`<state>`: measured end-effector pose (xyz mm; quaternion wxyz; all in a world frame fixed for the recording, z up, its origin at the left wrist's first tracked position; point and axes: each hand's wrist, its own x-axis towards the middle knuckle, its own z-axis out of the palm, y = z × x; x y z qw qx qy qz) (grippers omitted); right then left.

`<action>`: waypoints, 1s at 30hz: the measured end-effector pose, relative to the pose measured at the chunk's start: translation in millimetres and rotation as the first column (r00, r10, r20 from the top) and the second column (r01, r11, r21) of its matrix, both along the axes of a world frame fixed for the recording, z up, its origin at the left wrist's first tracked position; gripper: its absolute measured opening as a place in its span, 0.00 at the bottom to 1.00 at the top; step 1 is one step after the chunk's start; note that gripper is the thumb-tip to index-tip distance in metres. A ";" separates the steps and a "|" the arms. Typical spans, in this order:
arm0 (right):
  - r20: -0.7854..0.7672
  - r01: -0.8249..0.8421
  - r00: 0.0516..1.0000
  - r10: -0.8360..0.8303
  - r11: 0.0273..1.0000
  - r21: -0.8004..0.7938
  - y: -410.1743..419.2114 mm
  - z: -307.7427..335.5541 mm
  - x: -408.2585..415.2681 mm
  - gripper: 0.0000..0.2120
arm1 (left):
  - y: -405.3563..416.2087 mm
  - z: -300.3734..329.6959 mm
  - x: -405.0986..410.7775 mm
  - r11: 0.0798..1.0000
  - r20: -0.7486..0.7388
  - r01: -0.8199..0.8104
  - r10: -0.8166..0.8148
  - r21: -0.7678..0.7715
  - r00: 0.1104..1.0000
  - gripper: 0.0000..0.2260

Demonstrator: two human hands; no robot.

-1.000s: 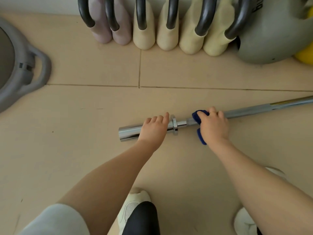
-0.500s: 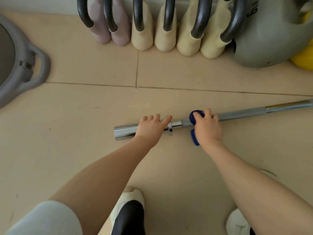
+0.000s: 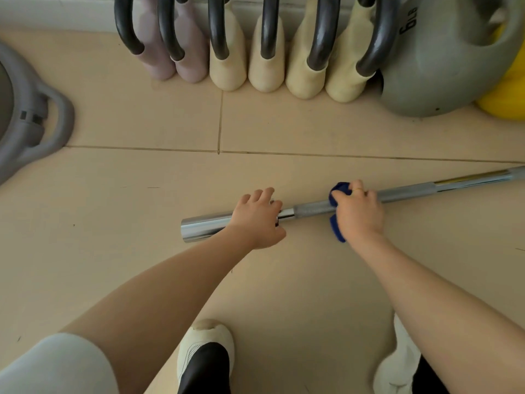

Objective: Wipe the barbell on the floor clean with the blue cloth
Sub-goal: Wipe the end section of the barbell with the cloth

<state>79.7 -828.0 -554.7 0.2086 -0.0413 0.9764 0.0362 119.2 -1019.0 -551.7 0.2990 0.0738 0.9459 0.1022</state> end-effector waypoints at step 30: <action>-0.022 -0.382 0.924 0.381 0.923 -0.048 0.0 -3.4 -9.7 0.17 | 11.6 -2.1 1.5 0.995 0.007 -0.041 0.041 -0.092 0.999 0.19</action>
